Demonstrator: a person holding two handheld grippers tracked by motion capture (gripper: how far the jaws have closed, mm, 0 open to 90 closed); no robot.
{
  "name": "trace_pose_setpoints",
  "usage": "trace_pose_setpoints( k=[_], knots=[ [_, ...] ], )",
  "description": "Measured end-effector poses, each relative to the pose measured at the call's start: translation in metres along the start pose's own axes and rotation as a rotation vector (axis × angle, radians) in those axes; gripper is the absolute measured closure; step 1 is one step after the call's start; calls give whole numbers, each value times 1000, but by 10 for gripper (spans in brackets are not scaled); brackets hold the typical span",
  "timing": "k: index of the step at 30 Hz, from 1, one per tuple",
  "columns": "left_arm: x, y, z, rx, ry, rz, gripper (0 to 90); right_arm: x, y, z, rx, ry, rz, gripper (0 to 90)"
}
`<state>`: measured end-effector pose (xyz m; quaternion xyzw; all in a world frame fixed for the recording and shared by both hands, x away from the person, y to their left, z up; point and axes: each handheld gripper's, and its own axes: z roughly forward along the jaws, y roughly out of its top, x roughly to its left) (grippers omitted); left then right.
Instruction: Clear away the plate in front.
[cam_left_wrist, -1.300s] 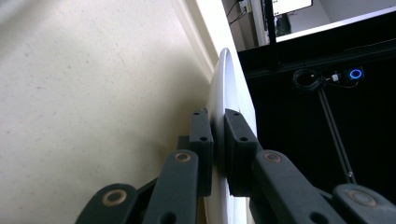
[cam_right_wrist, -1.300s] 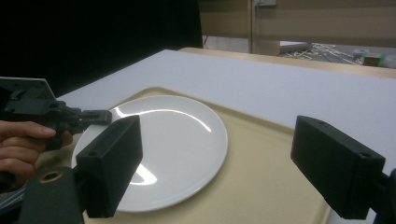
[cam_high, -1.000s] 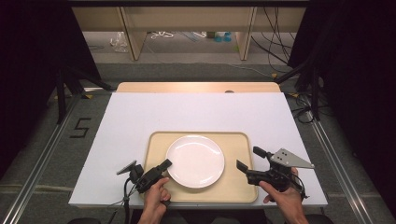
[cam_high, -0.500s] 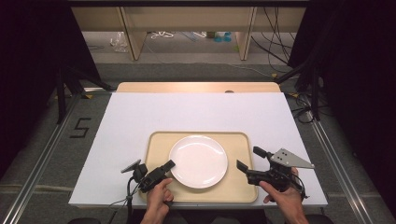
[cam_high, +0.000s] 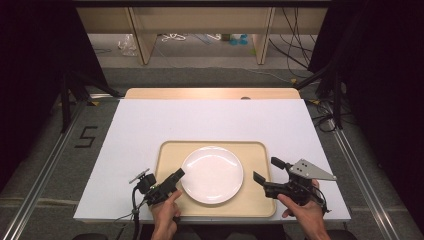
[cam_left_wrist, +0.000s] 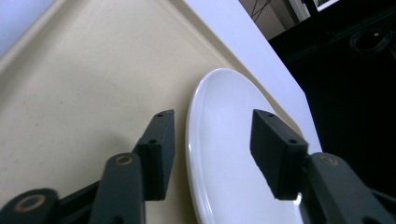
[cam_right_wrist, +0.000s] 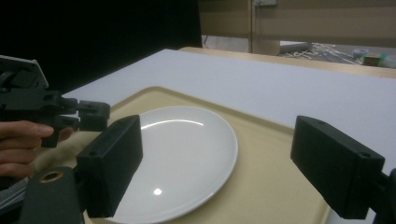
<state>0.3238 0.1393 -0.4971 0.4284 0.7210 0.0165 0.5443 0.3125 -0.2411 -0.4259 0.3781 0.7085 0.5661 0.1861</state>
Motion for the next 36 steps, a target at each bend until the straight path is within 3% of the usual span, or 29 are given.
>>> trace_pose_setpoints(
  k=[3, 5, 8, 9, 10, 12, 13, 15, 20, 25, 27, 28, 30, 32, 34, 35, 36],
  knots=[
    [-5, -2, 0, -16, -5, 52, 463, 0, 0, 0, 1, 2, 2, 177],
    [-5, -2, 1, -15, -22, 56, 437, 0, 0, 0, -3, 0, -1, 176],
    [-9, 1, -1, -18, -36, 94, 416, 0, 0, 1, -9, -1, -5, 176],
    [-10, 2, -1, -18, -37, 107, 403, 1, 1, -1, 20, -7, -7, 176],
    [-10, 2, -1, -18, -37, 107, 398, 1, 0, 0, 1, 2, -1, 176],
    [-13, 5, -5, -29, -27, 195, 383, 0, 0, 1, -4, 0, -11, 176],
    [-14, 5, -6, -29, -30, 207, 380, 0, 0, -1, 12, -11, -14, 176],
    [-15, 6, -6, -33, -30, 209, 364, 0, 0, 1, -9, 4, -5, 176],
    [-21, 7, -7, -29, -49, 297, 336, 0, 0, 1, -6, 3, -3, 176],
    [-23, 8, -9, -41, -59, 348, 315, 1, -1, 2, -9, 5, -7, 175],
    [-24, 9, -10, -44, -81, 371, 287, 0, -1, 1, 2, 4, -12, 174],
    [-24, 10, -10, -49, -92, 372, 278, 0, 0, -2, 34, -9, -19, 174],
    [-25, 11, -11, -47, -111, 401, 259, 0, 0, 0, 11, -6, -16, 174],
    [-27, 12, -11, -25, -138, 427, 204, 0, 0, -2, 33, -10, -18, 173],
    [-27, 13, -13, -35, -166, 431, 186, 0, 0, -2, 33, -10, -18, 173],
    [-28, 13, -14, -37, -163, 443, 176, 1, -1, 1, 1, 5, -11, 173],
    [-29, 14, -15, -37, -162, 451, 162, 1, -1, 1, 1, 4, -11, 173]
  ],
)
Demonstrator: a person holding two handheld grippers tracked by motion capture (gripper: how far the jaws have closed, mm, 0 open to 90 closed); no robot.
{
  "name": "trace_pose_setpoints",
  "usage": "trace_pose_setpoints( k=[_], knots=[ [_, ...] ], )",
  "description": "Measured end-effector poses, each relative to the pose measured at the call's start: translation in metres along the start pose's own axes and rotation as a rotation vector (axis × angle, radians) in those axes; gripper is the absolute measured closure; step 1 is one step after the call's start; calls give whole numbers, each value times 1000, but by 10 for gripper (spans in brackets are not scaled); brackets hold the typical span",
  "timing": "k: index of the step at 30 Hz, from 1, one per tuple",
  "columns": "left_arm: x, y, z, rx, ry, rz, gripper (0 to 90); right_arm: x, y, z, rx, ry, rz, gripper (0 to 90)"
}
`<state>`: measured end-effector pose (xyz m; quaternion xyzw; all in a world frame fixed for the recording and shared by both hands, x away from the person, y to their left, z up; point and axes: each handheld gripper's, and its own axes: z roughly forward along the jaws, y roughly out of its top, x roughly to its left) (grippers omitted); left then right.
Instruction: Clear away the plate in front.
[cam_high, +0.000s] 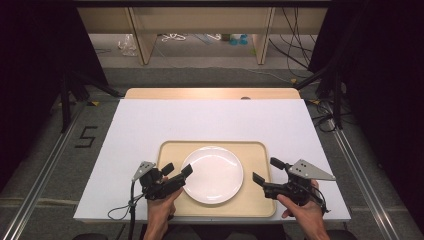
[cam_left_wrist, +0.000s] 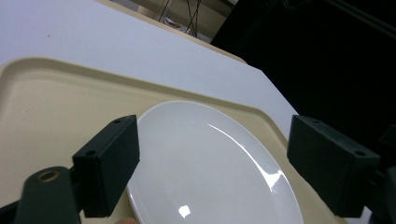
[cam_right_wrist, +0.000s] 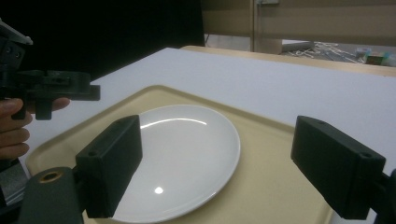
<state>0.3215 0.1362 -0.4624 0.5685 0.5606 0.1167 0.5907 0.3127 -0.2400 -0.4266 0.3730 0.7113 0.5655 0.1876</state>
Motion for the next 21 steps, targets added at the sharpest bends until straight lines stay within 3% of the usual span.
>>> trace_pose_setpoints(
  k=[3, 4, 9, 11, 12, 21],
  knots=[
    [0, 1, -1, -5, 3, 18, 158, 0, 0, -1, 7, -8, -3, 173],
    [0, 2, -2, -4, -3, 20, 157, 0, 1, -3, 32, -13, -7, 173],
    [4, 5, -6, -18, 2, 42, 156, 0, 0, 0, 2, -1, 2, 173],
    [5, 6, -9, -28, -16, 47, 156, 0, 1, -3, 32, -12, -5, 173],
    [6, 7, -10, -32, -19, 52, 154, 0, 0, 0, 2, -3, 0, 173],
    [11, 8, -21, -58, 4, 147, 155, 1, 0, -1, 15, 5, 2, 171]
  ],
)
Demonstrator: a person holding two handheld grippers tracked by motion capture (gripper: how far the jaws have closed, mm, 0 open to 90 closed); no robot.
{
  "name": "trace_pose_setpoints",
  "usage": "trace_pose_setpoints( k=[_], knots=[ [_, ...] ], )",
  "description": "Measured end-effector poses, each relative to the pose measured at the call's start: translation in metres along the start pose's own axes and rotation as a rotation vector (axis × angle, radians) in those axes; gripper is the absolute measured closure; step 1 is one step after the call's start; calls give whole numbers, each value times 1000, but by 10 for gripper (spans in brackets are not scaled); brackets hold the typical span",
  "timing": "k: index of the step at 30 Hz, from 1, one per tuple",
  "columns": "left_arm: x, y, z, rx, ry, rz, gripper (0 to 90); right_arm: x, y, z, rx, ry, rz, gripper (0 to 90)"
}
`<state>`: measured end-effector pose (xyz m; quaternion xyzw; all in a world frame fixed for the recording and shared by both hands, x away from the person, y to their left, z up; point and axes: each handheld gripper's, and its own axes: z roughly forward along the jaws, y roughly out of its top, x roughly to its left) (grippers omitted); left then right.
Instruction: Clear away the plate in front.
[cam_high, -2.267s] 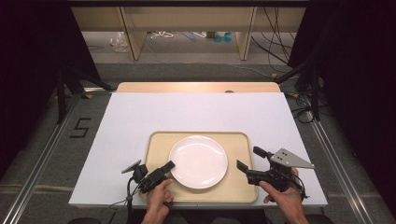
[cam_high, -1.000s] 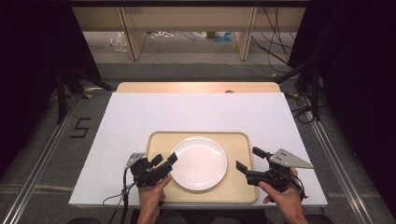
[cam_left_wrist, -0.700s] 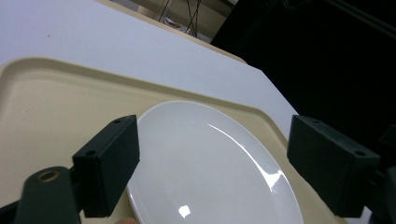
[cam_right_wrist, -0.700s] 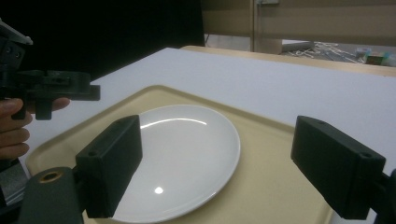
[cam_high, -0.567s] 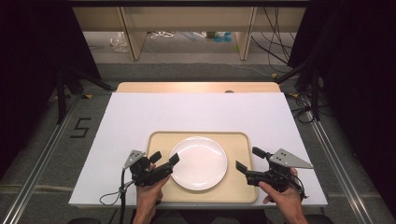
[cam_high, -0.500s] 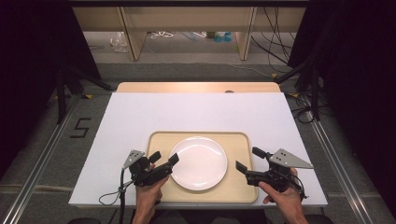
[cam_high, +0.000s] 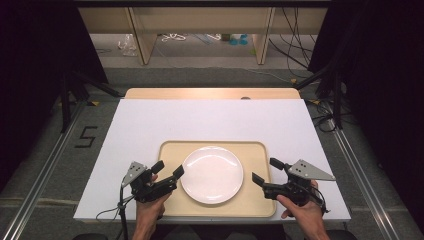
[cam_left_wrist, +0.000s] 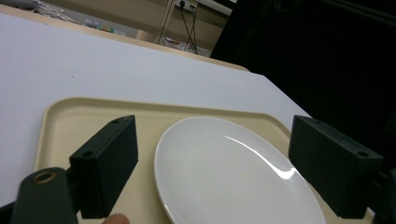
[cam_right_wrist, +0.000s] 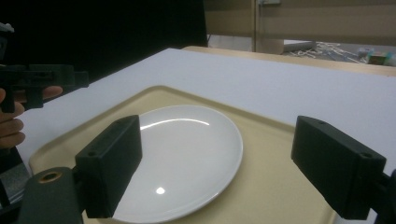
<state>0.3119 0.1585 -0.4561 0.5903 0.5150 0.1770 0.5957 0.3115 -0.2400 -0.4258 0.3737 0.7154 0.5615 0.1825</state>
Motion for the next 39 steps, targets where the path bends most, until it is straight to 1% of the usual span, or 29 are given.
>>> trace_pose_setpoints(
  k=[3, 5, 6, 8, 10, 11, 12, 14, 15, 17, 19, 21, 22, 23, 24, 25, 26, 27, 28, 29, 30, 32, 33, 34, 35, 36, 37, 39],
  knots=[
    [2, 0, -3, -2, 9, 26, 155, 1, 0, 0, 6, 0, 4, 170],
    [3, 0, -6, -13, -6, 43, 156, 1, 0, 0, -14, 13, 13, 167],
    [3, 1, -7, -26, -12, 60, 155, 1, 0, 0, -15, 15, 8, 166],
    [4, 1, -10, -24, -11, 81, 155, 1, 0, 0, -14, 17, 9, 163],
    [5, 2, -11, -22, -11, 84, 155, 1, 0, 1, -17, 19, 10, 159],
    [7, 3, -14, -22, -2, 73, 155, 2, 0, 1, -16, 20, 10, 158],
    [8, 4, -15, -25, -7, 83, 155, 2, 0, 1, -15, 21, 11, 158],
    [8, 5, -18, -8, -1, 96, 155, 2, -1, 0, -17, 21, 11, 156],
    [8, 5, -19, 2, -2, 103, 154, 2, -1, -1, -1, 23, 11, 156],
    [8, 5, -19, 5, 5, 106, 153, 2, -1, -1, 6, 12, 6, 156],
    [7, 5, -20, 6, -6, 107, 153, 2, -2, -2, 6, 7, 7, 156],
    [5, 5, -21, 11, -3, 145, 152, 3, -3, -3, 4, 3, 8, 156],
    [4, 5, -21, 7, -3, 143, 152, 3, -3, -3, -11, 12, 19, 156],
    [4, 5, -21, 10, -8, 142, 152, 3, -3, -6, 4, -4, 2, 156],
    [3, 5, -21, 0, -14, 137, 152, 3, -4, -6, -9, -11, -1, 156],
    [3, 5, -21, -3, -17, 137, 152, 3, -5, -7, 3, 4, 1, 156],
    [3, 5, -21, -9, -21, 135, 151, 3, -5, -8, 7, 2, 3, 156],
    [3, 5, -21, -9, -21, 131, 152, 4, -6, -8, -1, -2, 3, 156],
    [3, 5, -21, -6, -21, 131, 151, 4, -6, -10, 11, -14, 3, 156],
    [3, 5, -21, -4, -21, 132, 152, 4, -6, -10, 0, -16, 1, 156],
    [2, 4, -21, -3, -22, 140, 152, 4, -7, -10, -10, -3, 6, 156],
    [1, 4, -21, -2, -26, 139, 151, 4, -7, -11, -13, -7, 7, 156],
    [1, 4, -20, -2, -26, 138, 152, 4, -7, -14, 11, -22, 6, 156],
    [1, 4, -20, 1, -26, 138, 152, 4, -7, -14, 10, -29, 2, 156],
    [1, 4, -20, -1, -27, 137, 151, 4, -8, -15, 2, -18, 13, 156],
    [1, 4, -20, -2, -30, 138, 152, 4, -8, -15, 1, -17, 19, 156],
    [1, 5, -21, -7, -31, 127, 152, 4, -8, -16, -3, -17, 20, 156],
    [1, 5, -21, -9, -29, 130, 152, 3, -9, -17, 1, -20, 24, 156]
  ],
)
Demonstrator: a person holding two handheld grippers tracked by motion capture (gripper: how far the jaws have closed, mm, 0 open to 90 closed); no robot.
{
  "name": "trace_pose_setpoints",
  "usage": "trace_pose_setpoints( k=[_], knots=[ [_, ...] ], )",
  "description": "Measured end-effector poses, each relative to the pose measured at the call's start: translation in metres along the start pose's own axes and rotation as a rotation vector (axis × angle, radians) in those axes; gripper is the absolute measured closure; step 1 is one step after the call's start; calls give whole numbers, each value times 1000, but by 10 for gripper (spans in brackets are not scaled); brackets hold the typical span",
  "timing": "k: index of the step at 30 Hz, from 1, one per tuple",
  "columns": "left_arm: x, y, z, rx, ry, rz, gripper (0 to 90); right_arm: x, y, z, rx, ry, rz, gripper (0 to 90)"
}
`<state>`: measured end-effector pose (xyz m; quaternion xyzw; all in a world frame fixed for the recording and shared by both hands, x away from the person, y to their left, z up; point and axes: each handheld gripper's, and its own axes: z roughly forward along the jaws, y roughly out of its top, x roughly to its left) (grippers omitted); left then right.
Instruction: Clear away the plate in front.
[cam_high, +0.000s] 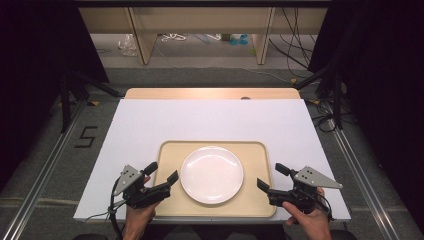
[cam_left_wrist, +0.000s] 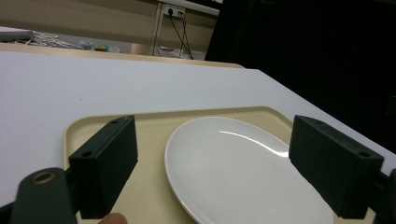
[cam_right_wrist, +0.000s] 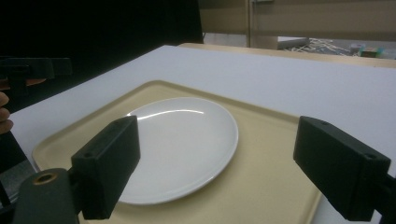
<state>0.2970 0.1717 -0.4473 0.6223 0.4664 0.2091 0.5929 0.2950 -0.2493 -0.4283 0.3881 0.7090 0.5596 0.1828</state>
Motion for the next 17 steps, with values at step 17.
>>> trace_pose_setpoints(
  k=[17],
  knots=[
    [0, 0, 1, 3, -9, -13, 152, -1, -1, 0, 3, -7, -8, 156]
  ],
)
